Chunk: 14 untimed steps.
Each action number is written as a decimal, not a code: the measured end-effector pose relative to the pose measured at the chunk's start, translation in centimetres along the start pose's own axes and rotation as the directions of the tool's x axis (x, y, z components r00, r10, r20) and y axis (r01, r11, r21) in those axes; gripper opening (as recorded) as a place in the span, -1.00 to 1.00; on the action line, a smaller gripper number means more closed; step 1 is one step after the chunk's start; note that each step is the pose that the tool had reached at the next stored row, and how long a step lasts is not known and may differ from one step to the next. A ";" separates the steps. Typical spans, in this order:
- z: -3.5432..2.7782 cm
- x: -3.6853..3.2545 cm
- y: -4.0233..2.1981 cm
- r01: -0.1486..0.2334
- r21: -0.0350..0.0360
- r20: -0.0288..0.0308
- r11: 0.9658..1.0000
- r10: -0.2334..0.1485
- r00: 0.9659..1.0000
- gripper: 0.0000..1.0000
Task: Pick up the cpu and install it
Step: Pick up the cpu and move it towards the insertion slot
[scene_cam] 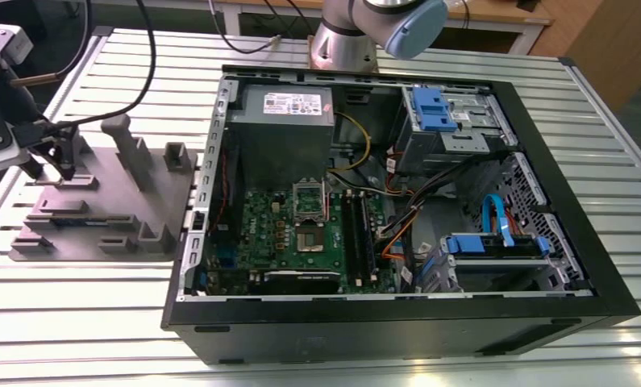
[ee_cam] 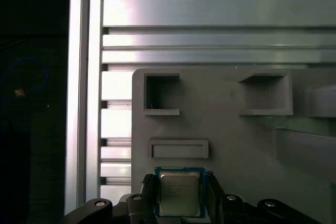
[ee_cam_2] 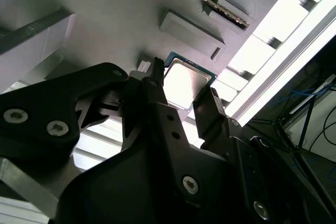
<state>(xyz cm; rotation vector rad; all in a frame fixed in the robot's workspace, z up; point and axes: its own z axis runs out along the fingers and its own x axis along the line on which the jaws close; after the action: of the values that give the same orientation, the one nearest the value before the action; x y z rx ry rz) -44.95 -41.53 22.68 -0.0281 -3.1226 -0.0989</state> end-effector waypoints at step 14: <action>-0.58 0.01 0.04 0.000 0.000 0.000 1.000 0.000 1.000 -0.05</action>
<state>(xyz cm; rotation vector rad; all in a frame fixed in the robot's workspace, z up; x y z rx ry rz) -44.95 -41.53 23.26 -0.0282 -3.1225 -0.0988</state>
